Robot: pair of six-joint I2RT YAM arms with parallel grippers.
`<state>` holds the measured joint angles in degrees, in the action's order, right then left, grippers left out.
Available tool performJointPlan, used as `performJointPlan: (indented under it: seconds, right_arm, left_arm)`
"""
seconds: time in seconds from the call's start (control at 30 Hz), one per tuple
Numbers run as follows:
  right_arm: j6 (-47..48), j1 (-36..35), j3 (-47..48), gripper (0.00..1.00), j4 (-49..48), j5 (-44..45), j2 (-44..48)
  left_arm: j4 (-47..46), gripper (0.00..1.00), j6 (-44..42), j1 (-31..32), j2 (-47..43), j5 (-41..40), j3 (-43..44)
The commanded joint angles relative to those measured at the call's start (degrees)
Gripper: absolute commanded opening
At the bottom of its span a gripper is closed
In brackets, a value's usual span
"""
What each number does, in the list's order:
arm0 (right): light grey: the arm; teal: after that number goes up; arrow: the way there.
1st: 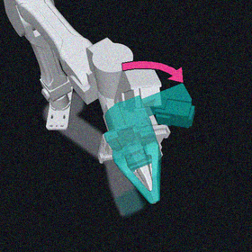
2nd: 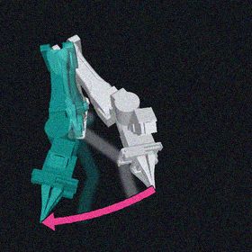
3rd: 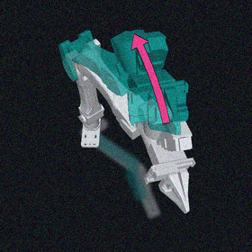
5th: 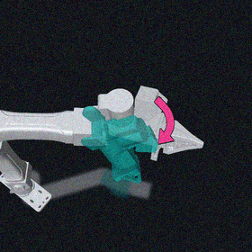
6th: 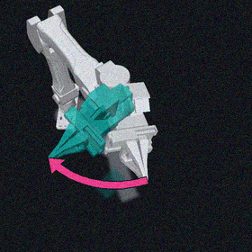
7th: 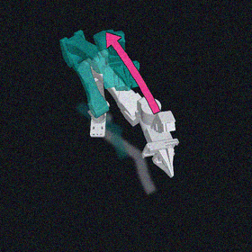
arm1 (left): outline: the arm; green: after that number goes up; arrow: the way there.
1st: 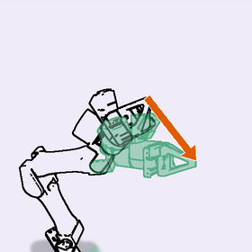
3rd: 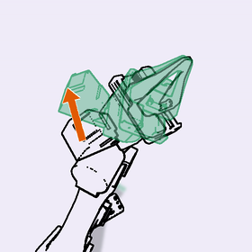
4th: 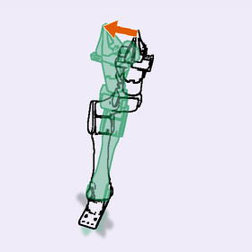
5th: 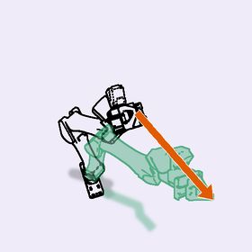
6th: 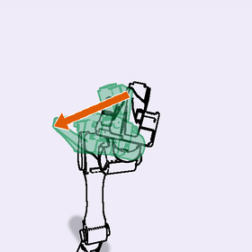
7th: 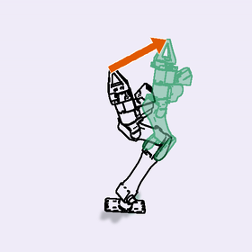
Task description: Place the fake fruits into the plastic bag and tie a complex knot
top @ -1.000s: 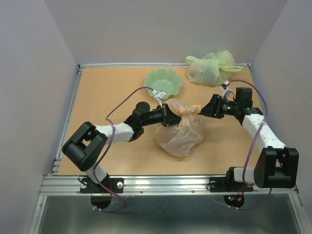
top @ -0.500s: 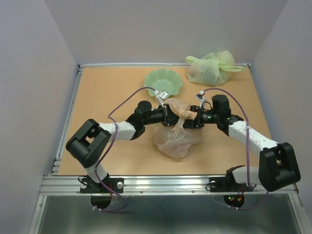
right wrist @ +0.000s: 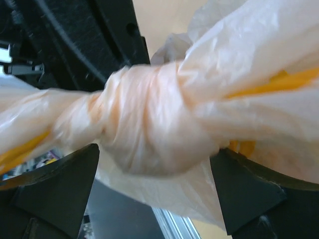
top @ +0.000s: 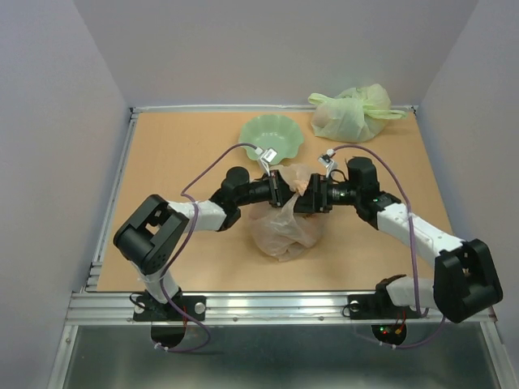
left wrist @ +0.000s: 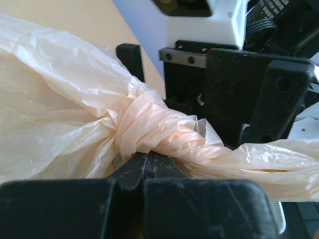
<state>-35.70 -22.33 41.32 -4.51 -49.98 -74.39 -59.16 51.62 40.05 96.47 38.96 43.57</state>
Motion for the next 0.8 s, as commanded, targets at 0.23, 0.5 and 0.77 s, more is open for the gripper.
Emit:
performJointPlan:
  seconds: [0.23,0.5,0.77]
  right_arm:
    - [18.8,12.9,3.9,0.87,22.5,1.1,16.3]
    - [16.9,12.2,5.0,0.63,13.6,-6.5,10.1]
    - [11.0,6.3,4.3,0.55,5.8,-3.6,7.2]
  left_arm:
    - [-6.4,0.0,0.9,-0.5,0.1,2.8,1.8]
    - [-4.5,0.0,0.3,-0.5,0.5,2.2,2.7]
    - [-2.6,0.0,-0.2,-0.2,1.0,1.2,3.4]
